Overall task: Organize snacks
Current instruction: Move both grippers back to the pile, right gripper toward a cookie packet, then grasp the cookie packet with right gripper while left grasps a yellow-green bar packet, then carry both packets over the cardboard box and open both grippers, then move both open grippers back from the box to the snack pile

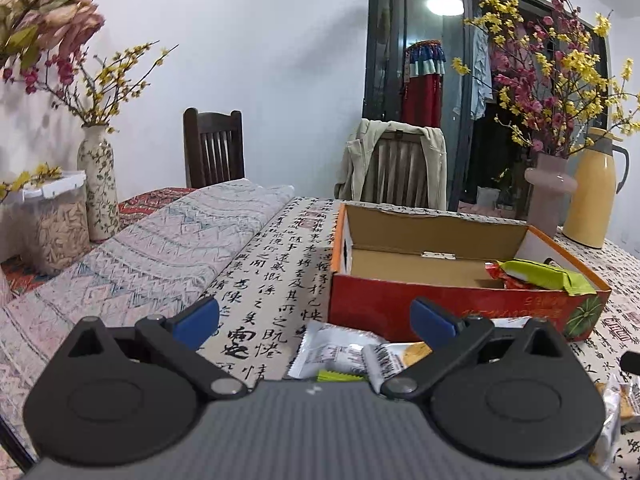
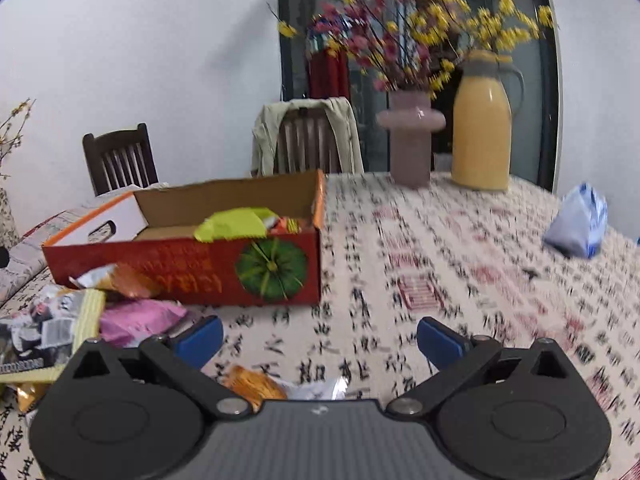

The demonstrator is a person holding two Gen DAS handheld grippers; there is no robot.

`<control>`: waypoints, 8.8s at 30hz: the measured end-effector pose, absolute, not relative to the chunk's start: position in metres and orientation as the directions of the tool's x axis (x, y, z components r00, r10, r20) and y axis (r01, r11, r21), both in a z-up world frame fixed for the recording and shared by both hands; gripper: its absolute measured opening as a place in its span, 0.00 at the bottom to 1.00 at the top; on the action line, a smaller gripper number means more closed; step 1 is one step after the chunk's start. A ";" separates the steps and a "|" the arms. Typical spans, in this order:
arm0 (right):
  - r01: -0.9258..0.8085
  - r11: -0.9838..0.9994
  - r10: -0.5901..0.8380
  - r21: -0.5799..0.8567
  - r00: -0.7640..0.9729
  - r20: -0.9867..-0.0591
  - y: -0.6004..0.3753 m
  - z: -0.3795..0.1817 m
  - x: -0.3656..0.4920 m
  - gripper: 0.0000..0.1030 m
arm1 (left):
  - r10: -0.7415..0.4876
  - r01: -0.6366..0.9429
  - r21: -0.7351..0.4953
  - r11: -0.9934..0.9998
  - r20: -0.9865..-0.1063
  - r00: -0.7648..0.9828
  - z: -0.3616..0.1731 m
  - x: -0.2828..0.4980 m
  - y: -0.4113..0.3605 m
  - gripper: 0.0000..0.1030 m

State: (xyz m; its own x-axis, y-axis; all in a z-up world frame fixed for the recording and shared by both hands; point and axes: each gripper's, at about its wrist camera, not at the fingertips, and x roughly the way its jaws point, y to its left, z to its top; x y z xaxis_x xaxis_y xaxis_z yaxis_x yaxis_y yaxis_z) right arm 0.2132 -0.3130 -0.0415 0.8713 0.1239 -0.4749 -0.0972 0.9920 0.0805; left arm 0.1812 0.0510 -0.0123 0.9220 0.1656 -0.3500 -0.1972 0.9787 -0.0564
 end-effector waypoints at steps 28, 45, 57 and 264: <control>-0.119 0.992 0.121 0.041 0.805 -0.580 -0.301 -0.051 0.209 1.00 | 0.156 -0.205 -0.106 0.973 -0.356 0.922 -0.023 0.184 0.056 1.00; -0.175 0.984 0.141 0.016 0.731 -0.667 -0.292 -0.058 0.223 1.00 | 0.142 -0.199 -0.132 0.971 -0.350 0.926 -0.022 0.180 0.059 1.00; -0.227 0.974 0.194 0.026 0.764 -0.615 -0.290 -0.054 0.206 0.50 | 0.138 -0.197 -0.134 0.971 -0.356 0.924 -0.023 0.181 0.059 1.00; -0.256 0.963 0.271 0.088 0.927 -0.260 -0.249 0.037 0.236 1.00 | 0.097 -0.121 -0.098 0.988 -0.225 0.970 0.068 0.183 0.003 1.00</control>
State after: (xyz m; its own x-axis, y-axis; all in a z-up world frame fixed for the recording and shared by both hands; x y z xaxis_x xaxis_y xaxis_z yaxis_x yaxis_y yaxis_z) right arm 0.2358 -0.2492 0.0372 0.9267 0.2708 -0.2605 -0.2564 0.9625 0.0883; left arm 0.1832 0.0026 0.0679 0.9695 0.0968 -0.2250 -0.1215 0.9877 -0.0985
